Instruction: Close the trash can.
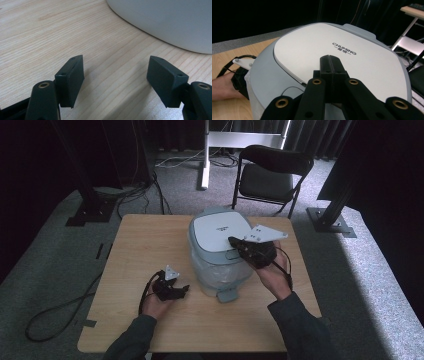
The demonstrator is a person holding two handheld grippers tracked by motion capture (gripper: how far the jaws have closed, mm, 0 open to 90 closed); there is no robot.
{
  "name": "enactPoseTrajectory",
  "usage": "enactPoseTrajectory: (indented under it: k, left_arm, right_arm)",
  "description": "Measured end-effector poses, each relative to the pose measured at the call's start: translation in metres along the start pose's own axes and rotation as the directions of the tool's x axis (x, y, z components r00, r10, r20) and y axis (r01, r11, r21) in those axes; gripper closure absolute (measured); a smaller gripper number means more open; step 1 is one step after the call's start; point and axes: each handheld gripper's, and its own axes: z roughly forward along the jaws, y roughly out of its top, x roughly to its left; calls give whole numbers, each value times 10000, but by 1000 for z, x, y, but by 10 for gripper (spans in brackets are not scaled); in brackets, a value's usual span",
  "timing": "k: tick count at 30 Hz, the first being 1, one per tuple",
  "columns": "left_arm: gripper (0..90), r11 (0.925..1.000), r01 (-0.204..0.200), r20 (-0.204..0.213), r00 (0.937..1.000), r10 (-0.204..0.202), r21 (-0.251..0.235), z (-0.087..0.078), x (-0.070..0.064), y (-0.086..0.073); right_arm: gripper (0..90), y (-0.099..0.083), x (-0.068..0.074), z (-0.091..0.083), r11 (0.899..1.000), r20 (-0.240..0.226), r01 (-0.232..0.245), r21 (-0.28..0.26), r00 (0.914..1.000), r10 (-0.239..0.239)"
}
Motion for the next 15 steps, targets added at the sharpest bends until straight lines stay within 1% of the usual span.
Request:
enactPoseTrajectory:
  k: [4,7,11,13,15]
  left_arm:
    - [301,10000,-1,-3,10000,1,6,0,0,0]
    - [302,10000,0,-4,10000,0,4,0,0,0]
    - [302,10000,3,-4,10000,-3,6,0,0,0]
    - [302,10000,6,-6,10000,-6,6,0,0,0]
    - [301,10000,6,-3,10000,-6,5,0,0,0]
  right_arm:
    - [900,-1,2,0,10000,110,65,-18,9999,-65]
    - [900,-2,2,0,10000,140,7,-78,9999,-6]
    - [900,-3,1,0,9999,59,-63,-141,10000,64]
    - [900,-4,2,0,9998,112,-110,-150,9999,112]
    - [900,-3,3,0,9999,180,-47,-130,9998,50]
